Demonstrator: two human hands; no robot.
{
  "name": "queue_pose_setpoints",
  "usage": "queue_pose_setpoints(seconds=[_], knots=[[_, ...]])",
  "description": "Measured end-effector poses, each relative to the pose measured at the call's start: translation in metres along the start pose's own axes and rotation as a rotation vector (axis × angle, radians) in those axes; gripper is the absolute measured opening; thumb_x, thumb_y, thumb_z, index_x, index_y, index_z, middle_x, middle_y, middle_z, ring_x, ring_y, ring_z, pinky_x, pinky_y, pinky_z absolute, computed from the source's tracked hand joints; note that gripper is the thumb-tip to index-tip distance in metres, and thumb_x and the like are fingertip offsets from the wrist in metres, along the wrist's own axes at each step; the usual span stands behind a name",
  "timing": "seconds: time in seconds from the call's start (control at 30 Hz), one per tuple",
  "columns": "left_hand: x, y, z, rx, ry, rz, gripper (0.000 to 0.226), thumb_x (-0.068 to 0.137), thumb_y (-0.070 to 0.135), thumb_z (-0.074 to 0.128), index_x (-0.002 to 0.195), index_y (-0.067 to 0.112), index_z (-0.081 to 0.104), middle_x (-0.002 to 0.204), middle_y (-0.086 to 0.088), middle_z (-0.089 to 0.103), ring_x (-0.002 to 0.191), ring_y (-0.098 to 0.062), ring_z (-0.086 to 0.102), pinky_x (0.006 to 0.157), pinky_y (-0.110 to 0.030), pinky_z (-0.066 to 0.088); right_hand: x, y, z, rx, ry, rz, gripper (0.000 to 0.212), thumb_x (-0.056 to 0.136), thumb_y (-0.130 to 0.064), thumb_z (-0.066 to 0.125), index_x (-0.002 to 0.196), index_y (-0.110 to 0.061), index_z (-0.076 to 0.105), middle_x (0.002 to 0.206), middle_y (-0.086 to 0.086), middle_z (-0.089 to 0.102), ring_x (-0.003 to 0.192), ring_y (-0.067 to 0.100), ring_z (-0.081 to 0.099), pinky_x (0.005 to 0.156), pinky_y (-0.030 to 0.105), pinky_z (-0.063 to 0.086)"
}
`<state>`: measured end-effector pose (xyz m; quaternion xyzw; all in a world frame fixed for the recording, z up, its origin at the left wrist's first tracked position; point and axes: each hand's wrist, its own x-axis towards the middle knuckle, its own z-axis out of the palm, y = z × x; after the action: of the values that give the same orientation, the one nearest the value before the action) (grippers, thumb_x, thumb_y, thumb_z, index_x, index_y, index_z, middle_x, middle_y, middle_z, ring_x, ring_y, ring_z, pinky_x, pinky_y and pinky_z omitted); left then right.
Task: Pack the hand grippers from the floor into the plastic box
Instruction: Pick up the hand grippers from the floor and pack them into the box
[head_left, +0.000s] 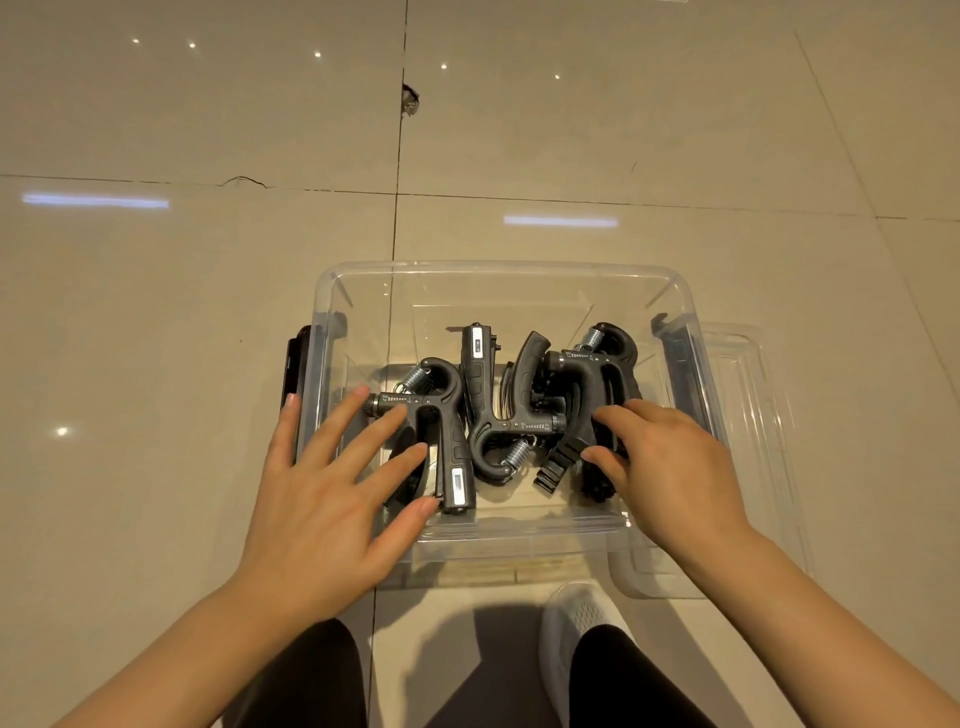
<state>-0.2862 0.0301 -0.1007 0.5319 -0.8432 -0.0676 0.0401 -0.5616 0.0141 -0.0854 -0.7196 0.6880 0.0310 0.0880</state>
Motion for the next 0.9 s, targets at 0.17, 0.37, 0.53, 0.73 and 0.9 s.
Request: queue_pose_setpoints(seconds=[0.17, 0.37, 0.53, 0.73, 0.9], knots=[[0.001, 0.000, 0.002, -0.088, 0.140, -0.010, 0.052, 0.091, 0.053, 0.035, 0.115, 0.021, 0.068, 0.126, -0.002, 0.061, 0.131, -0.025, 0.041, 0.110, -0.060, 0.019, 0.005, -0.003, 0.000, -0.159, -0.006, -0.053, 0.031, 0.075, -0.040, 0.074, 0.092, -0.016, 0.064, 0.081, 0.005, 0.063, 0.073, 0.027, 0.059, 0.049, 0.027, 0.037], [-0.003, 0.003, 0.008, -0.519, 0.486, -0.174, 0.053, 0.084, 0.030, 0.050, 0.133, 0.013, 0.039, 0.139, -0.001, 0.043, 0.137, -0.025, 0.032, 0.114, -0.038, 0.025, 0.031, -0.040, 0.001, -0.137, -0.021, -0.662, 0.068, 0.056, -0.040, 0.084, 0.118, -0.021, 0.062, 0.123, 0.014, 0.059, 0.114, 0.035, 0.055, 0.087, 0.047, 0.049], [-0.006, 0.002, 0.013, -0.540, 0.474, -0.168, 0.052, 0.086, 0.029, 0.048, 0.135, 0.013, 0.038, 0.141, -0.002, 0.041, 0.137, -0.024, 0.033, 0.112, -0.041, 0.027, 0.055, -0.071, 0.027, -0.152, -0.255, -0.928, 0.045, 0.067, -0.040, 0.080, 0.108, -0.023, 0.069, 0.122, 0.018, 0.061, 0.110, 0.041, 0.057, 0.090, 0.049, 0.048], [-0.005, -0.001, 0.016, -0.525, 0.471, -0.159, 0.050, 0.087, 0.030, 0.045, 0.135, 0.016, 0.038, 0.139, -0.001, 0.044, 0.135, -0.024, 0.035, 0.111, -0.040, 0.028, 0.068, -0.077, 0.020, -0.197, -0.295, -0.908, 0.037, 0.090, -0.030, 0.058, 0.126, -0.022, 0.054, 0.132, 0.014, 0.048, 0.101, 0.030, 0.053, 0.089, 0.041, 0.046], [-0.005, -0.001, 0.016, -0.509, 0.486, -0.139, 0.047, 0.089, 0.032, 0.043, 0.133, 0.015, 0.041, 0.136, -0.005, 0.048, 0.133, -0.026, 0.038, 0.110, -0.040, 0.029, 0.066, -0.077, 0.023, -0.203, -0.162, -0.940, 0.040, 0.074, -0.008, 0.070, 0.112, -0.021, 0.065, 0.115, 0.014, 0.059, 0.076, 0.026, 0.054, 0.063, 0.037, 0.048]])
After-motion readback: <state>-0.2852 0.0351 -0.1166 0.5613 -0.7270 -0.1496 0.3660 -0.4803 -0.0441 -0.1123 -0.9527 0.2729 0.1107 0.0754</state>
